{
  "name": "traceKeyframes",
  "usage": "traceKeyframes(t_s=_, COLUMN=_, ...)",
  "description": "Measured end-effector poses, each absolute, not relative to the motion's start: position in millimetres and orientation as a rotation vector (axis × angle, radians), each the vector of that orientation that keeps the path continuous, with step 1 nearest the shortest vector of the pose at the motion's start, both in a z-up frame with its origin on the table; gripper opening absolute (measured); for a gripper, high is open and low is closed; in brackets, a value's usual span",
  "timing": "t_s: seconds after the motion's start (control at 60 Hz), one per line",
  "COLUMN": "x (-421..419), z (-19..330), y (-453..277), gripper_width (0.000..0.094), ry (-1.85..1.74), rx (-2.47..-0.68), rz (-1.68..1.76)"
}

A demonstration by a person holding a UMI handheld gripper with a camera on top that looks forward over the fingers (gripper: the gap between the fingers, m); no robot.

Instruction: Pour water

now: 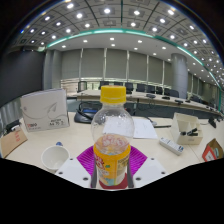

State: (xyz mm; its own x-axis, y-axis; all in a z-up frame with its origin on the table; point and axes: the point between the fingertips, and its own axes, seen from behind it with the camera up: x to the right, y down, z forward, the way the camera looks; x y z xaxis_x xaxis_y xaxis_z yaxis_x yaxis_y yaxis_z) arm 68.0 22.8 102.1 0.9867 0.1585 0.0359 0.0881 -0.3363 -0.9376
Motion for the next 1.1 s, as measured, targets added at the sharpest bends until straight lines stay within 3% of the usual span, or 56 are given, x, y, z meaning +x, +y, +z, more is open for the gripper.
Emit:
traceKeyframes(t_s=0.167, x=84.0, z=57.9, y=29.5, gripper_width=0.0421, ry=-0.141, rx=-1.957, rz=0.077)
traceKeyframes(t_s=0.267, x=84.6, z=63.6, y=30.6, gripper_width=0.0432, ry=-0.140, rx=-1.918, rz=0.080)
traceKeyframes(t_s=0.383, x=83.7, z=63.1, y=31.7, gripper_width=0.0533, ry=-0.153, rx=-1.923, rz=0.085)
traceKeyframes(t_s=0.417, x=84.6, z=62.3, y=28.8, gripper_width=0.0600, ry=-0.157, rx=-1.939, rz=0.079)
traceKeyframes(t_s=0.483, x=83.7, z=68.1, y=17.8, gripper_width=0.0876, ry=-0.162, rx=-1.958, rz=0.077)
traceKeyframes(t_s=0.517, x=84.5, z=72.6, y=8.2, gripper_width=0.0830, ry=-0.156, rx=-1.972, rz=0.076)
traceKeyframes(t_s=0.583, x=82.3, z=84.9, y=-16.8, gripper_width=0.0865, ry=-0.139, rx=-2.013, rz=0.070)
traceKeyframes(t_s=0.85, x=70.0, z=152.1, y=-172.6, gripper_width=0.0858, ry=-0.062, rx=-2.183, rz=0.000)
traceKeyframes(t_s=1.1, x=47.4, z=203.4, y=-252.3, gripper_width=0.0858, ry=-0.078, rx=-2.161, rz=-0.068)
